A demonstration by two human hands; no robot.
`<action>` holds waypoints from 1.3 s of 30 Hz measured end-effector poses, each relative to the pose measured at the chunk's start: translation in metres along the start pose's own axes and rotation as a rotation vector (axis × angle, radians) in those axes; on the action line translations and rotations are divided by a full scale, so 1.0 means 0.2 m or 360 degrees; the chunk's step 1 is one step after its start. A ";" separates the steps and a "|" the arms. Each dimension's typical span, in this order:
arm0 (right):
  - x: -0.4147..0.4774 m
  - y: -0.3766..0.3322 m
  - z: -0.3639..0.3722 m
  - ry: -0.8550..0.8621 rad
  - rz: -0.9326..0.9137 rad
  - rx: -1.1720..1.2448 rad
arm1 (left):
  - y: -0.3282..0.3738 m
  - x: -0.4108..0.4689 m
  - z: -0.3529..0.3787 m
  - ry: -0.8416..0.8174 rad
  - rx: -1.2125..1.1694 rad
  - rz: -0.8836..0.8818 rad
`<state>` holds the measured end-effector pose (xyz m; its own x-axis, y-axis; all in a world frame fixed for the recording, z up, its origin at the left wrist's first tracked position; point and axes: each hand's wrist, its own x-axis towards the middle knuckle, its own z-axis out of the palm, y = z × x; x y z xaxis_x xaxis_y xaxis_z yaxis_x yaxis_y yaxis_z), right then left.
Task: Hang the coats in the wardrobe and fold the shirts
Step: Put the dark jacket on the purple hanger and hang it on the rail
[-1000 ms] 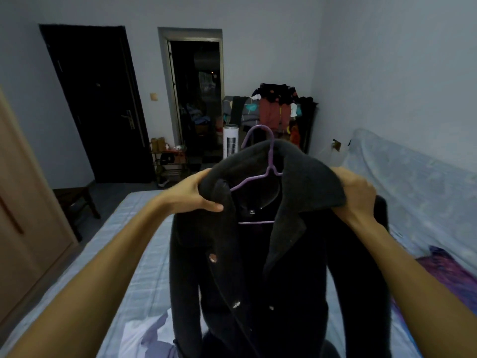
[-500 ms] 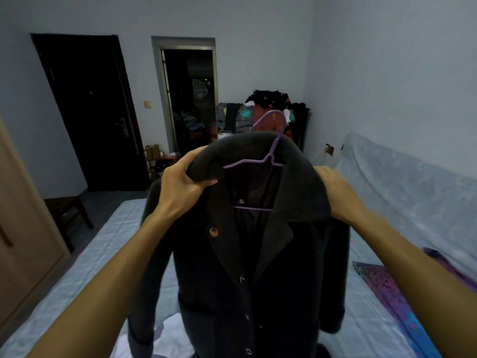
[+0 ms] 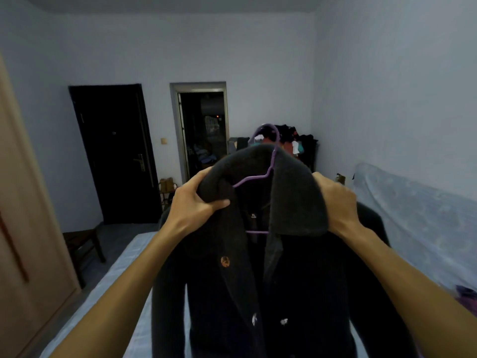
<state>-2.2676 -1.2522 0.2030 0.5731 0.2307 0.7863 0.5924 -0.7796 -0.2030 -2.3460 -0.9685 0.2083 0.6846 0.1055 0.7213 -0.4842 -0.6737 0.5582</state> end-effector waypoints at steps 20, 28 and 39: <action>0.49 -0.45 -0.59 0.0457 -0.0440 0.0248 | 0.92 0.31 -0.53 0.0450 0.0678 0.0368; 0.30 -0.73 -0.47 0.0379 -0.0452 0.0430 | 0.85 -0.09 -0.74 0.0448 0.0818 -0.0059; 0.10 -1.43 -0.53 0.0341 -0.0645 0.0661 | 0.93 -0.70 -1.39 0.0878 0.1003 -0.0365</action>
<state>-2.4854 -1.0856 0.3387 0.1553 0.3056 0.9394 0.9349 -0.3526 -0.0398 -2.6827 -0.9062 0.3255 0.2875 0.5178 0.8057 0.1368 -0.8548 0.5006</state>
